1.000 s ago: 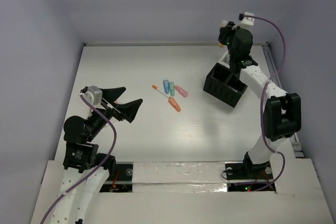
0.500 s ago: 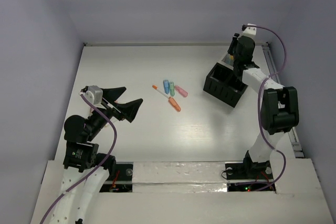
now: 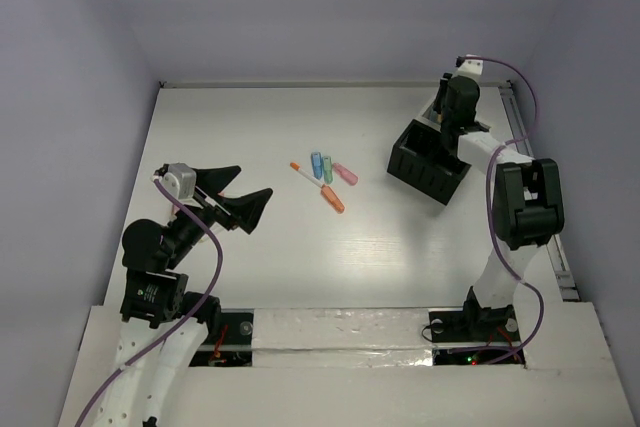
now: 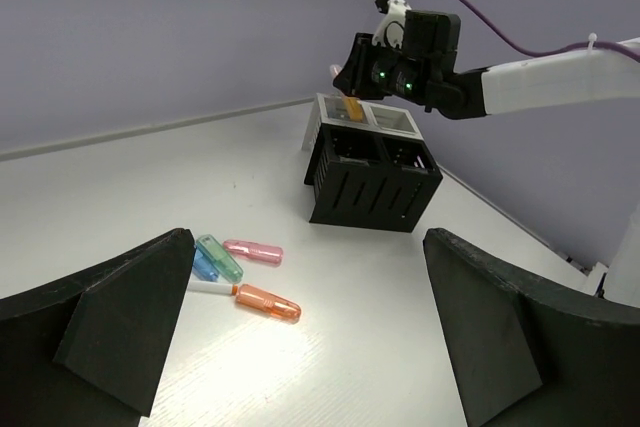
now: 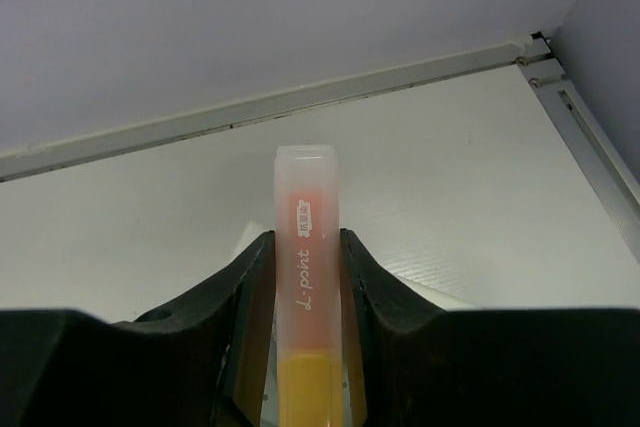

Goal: Sort the stationery into containers
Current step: Place the pen in the storage box.

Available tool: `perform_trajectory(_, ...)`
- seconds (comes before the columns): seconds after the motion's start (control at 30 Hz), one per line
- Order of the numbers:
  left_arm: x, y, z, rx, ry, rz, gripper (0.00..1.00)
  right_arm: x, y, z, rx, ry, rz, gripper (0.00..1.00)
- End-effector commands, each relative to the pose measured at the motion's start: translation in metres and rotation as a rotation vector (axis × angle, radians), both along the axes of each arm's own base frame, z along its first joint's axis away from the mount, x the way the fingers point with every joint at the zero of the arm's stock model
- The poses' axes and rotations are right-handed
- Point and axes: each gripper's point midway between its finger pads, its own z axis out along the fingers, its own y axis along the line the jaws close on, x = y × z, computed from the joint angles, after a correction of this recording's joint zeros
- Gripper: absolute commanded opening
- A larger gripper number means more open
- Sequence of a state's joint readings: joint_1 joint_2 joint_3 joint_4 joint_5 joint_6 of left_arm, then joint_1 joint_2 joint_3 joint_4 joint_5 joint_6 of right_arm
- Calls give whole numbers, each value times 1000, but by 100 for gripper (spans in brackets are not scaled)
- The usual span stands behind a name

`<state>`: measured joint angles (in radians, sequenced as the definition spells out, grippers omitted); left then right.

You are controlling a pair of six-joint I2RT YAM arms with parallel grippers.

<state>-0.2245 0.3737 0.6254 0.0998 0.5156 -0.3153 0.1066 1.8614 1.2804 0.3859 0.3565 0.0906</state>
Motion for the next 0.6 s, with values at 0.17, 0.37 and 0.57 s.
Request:
perform_trajectory(0.17,-11,-3,26,-12,-84,-29,99,-2,3,38,26,-97,1,57)
perform_trajectory(0.37,-10,-3,26,-14,-83,-27,99,-10,17,68,100,-140,63,64)
perform_trajectory(0.57,-5,0,25,-14,-72,-3,99,-34,145,95,154,-121,568,48)
